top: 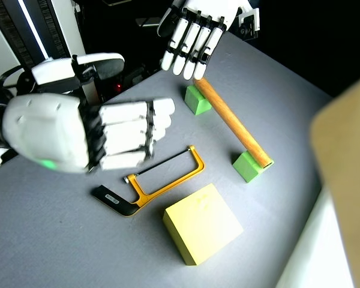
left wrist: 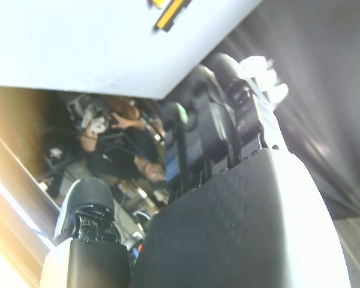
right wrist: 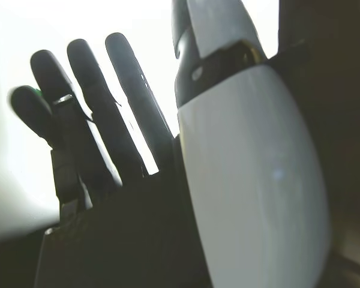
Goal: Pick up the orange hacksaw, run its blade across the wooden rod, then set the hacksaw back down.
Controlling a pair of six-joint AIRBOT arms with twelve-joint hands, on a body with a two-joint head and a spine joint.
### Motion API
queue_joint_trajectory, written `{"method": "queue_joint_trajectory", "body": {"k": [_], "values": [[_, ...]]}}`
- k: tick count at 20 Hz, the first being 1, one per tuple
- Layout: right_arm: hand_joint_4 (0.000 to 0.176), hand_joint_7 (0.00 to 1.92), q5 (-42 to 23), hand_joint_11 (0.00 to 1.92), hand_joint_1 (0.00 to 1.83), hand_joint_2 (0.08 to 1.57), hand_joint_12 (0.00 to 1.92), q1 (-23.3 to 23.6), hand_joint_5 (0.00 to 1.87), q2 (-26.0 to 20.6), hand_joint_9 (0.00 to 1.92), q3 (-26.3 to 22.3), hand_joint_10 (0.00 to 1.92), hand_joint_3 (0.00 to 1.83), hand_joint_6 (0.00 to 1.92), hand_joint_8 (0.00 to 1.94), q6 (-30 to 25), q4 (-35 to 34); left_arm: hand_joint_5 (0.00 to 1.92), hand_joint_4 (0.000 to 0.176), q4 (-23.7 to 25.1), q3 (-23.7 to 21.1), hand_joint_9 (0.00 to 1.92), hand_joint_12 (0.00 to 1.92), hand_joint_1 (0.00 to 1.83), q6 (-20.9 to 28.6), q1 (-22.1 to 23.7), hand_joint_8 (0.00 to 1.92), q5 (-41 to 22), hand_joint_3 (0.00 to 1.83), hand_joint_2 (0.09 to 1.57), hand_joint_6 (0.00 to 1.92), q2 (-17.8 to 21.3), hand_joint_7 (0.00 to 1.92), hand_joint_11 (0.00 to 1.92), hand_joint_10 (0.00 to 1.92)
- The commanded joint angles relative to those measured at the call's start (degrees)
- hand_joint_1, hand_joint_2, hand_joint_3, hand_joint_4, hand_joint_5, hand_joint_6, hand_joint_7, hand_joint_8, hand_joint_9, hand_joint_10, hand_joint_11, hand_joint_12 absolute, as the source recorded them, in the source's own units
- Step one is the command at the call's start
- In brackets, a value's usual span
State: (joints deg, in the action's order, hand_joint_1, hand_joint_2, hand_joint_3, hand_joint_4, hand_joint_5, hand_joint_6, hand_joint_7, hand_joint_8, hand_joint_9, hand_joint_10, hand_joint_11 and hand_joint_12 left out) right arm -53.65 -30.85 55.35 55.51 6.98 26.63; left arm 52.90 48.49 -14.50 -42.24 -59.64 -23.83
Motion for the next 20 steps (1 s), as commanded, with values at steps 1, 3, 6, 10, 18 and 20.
{"method": "queue_joint_trajectory", "body": {"k": [1,3,6,10,18,20], "values": [[0.0,0.9,-4.3,1.08,0.61,1.17,1.92,2.01,0.68,0.44,1.0,1.32,1.89,0.0,1.7,1.87,-4.13,6.89,0.62,0.001,-3.64,-0.24,0.75,1.64,0.49,0.18,0.87,1.25,-4.65,0.0,1.31,1.47,-0.12,0.8,0.61,1.36],[0.0,1.12,-7.22,1.37,0.59,1.2,1.92,5.76,0.89,1.43,1.26,5.12,1.92,0.0,1.91,1.94,-6.43,20.63,0.64,0.03,-3.64,-0.42,0.75,1.89,0.61,0.18,0.86,1.87,-4.65,0.0,1.3,1.89,-0.07,0.72,0.78,1.88],[0.0,1.41,-14.74,1.72,0.49,1.31,1.92,9.8,1.19,3.96,1.56,10.18,1.92,0.01,1.92,1.94,-5.1,33.73,1.06,0.056,-3.64,-0.58,1.12,1.92,0.67,0.17,0.86,1.92,-4.65,0.0,1.25,1.92,-0.01,1.11,1.18,1.92],[0.0,1.45,-18.51,1.75,0.47,1.4,1.92,12.95,1.21,5.45,1.58,13.28,1.92,0.01,1.92,1.94,-3.48,39.41,1.23,0.0,-3.64,-0.53,1.28,1.92,0.59,0.17,0.67,1.92,-4.7,0.0,1.32,1.92,0.05,1.29,1.33,1.92],[0.0,1.38,-20.27,1.67,0.59,1.4,1.92,14.06,1.15,6.55,1.54,14.43,1.92,0.0,1.92,1.94,-0.89,40.21,1.19,0.0,-3.64,-0.43,1.29,1.92,0.64,0.16,0.87,1.92,-4.8,0.0,1.33,1.92,-0.59,1.29,1.33,1.92],[0.0,1.37,-21.04,1.66,0.6,1.4,1.92,15.21,1.14,6.31,1.53,14.5,1.92,0.0,1.92,1.94,-0.43,41.94,1.19,0.0,-3.64,0.33,1.29,1.92,0.65,0.16,1.0,1.92,-5.85,0.0,1.32,1.92,-0.7,1.3,1.33,1.92]]}}
